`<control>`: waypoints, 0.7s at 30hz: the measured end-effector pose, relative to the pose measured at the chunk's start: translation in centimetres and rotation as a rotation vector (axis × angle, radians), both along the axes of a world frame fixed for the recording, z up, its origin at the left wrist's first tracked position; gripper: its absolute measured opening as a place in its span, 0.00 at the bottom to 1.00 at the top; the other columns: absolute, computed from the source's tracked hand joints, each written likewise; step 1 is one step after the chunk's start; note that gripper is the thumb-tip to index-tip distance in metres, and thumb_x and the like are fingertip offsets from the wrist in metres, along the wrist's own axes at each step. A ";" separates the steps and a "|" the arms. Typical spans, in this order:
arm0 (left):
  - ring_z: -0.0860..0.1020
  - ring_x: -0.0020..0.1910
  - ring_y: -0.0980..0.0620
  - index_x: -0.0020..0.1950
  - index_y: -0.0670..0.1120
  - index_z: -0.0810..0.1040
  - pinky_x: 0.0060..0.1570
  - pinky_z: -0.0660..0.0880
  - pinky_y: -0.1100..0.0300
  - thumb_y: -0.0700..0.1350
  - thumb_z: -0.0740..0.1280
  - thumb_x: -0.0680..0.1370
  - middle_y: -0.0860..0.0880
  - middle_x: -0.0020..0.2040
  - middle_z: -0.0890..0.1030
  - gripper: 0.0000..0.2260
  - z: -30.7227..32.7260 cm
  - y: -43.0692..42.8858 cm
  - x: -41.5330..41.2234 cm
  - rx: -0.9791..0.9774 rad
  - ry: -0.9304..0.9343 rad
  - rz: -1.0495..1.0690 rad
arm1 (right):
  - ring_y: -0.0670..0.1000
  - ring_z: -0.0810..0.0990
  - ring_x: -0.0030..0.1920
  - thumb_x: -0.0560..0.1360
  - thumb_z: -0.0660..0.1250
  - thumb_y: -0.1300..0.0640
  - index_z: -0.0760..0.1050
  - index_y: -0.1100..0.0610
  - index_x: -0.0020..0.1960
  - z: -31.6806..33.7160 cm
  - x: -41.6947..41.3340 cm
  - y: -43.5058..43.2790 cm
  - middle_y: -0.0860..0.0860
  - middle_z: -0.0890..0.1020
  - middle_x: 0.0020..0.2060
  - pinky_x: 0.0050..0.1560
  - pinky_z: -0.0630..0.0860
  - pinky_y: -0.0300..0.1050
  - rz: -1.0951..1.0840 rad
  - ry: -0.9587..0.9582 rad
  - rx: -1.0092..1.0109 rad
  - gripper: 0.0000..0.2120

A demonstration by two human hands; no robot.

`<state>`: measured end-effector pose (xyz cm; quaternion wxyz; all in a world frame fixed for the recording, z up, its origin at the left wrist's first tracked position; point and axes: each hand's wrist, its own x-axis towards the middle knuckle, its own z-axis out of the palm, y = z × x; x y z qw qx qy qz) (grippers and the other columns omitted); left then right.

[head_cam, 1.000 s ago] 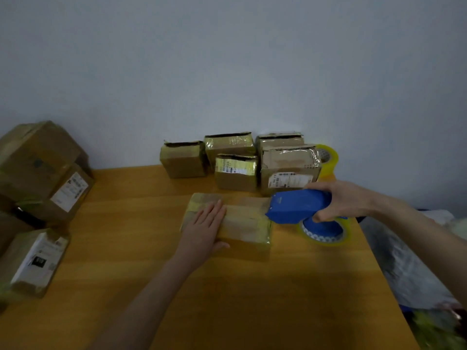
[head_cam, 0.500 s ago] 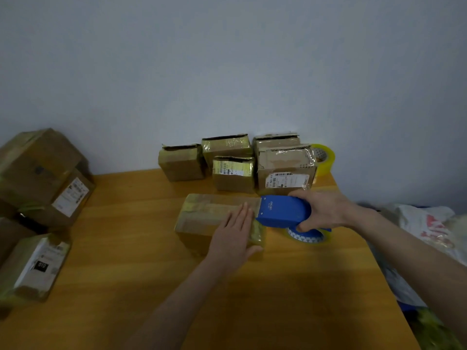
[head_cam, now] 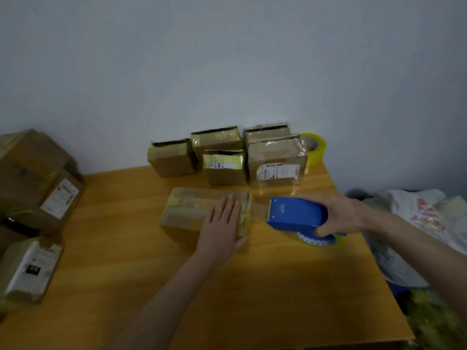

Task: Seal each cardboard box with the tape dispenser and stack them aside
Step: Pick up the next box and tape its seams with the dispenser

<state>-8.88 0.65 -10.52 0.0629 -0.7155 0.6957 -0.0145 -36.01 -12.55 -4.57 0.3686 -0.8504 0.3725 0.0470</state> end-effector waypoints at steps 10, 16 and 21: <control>0.36 0.76 0.45 0.71 0.56 0.26 0.71 0.35 0.49 0.68 0.48 0.76 0.50 0.76 0.34 0.37 -0.3 0.4 0.4 -0.034 -0.002 -0.076 | 0.51 0.75 0.47 0.68 0.71 0.47 0.59 0.39 0.72 -1.6 4.7 1.3 0.44 0.74 0.46 0.42 0.75 0.47 0.045 0.257 -0.127 0.37; 0.37 0.76 0.45 0.71 0.56 0.26 0.72 0.36 0.48 0.67 0.50 0.77 0.51 0.77 0.34 0.38 -0.3 0.3 0.6 -0.011 0.010 -0.080 | 0.53 0.76 0.51 0.65 0.73 0.50 0.65 0.41 0.69 -0.3 6.8 0.3 0.48 0.77 0.50 0.52 0.78 0.53 0.081 0.255 -0.044 0.34; 0.36 0.76 0.45 0.69 0.56 0.24 0.73 0.38 0.47 0.67 0.52 0.77 0.50 0.75 0.32 0.39 0.2 0.6 0.5 0.032 0.003 -0.113 | 0.50 0.76 0.39 0.64 0.72 0.46 0.71 0.45 0.62 0.2 8.3 -0.2 0.46 0.78 0.41 0.37 0.73 0.44 0.115 0.441 -0.135 0.27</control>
